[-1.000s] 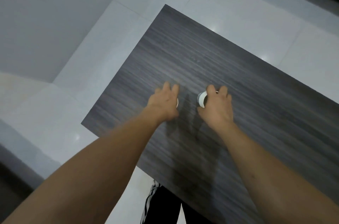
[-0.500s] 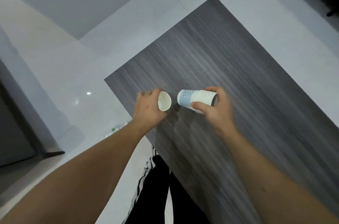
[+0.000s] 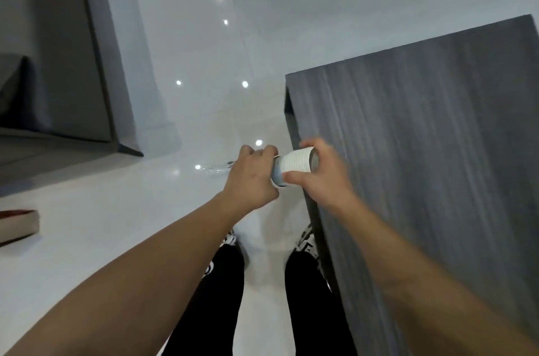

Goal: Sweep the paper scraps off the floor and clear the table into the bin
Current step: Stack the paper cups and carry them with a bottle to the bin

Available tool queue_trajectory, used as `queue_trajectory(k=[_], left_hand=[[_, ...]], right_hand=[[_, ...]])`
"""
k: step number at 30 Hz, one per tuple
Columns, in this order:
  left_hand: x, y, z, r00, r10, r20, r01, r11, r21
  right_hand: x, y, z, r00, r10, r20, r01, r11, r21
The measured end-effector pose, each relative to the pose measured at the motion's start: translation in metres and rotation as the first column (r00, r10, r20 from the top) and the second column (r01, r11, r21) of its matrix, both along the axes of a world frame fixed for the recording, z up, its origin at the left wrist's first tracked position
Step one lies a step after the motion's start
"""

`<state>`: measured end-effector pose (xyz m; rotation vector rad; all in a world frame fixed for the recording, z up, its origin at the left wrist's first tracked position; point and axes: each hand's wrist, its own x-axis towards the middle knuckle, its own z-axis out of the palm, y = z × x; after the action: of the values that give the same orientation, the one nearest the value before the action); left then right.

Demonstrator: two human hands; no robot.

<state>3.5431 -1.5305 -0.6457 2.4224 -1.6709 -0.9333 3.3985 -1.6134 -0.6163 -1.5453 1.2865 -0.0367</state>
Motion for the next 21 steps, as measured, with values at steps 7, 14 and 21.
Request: queue_trajectory(k=[7,14,21], left_hand=[[0.086,0.106,-0.044,0.938,0.331,-0.098,-0.32,0.94,0.119],[0.16,0.234,-0.146,0.552,0.83,-0.083,-0.789,0.552,0.27],[0.171,0.273,-0.299,0.302,0.943,-0.137,-0.913,0.327,0.243]], right_hand=[[0.124,0.084,-0.05,0.941,0.336,-0.023,-0.323,0.92,0.222],[0.198,0.133,-0.188,0.814,0.558,-0.158,-0.501,0.814,0.294],[0.231,0.148,-0.392,0.905,0.025,-0.425,0.238,0.797,0.554]])
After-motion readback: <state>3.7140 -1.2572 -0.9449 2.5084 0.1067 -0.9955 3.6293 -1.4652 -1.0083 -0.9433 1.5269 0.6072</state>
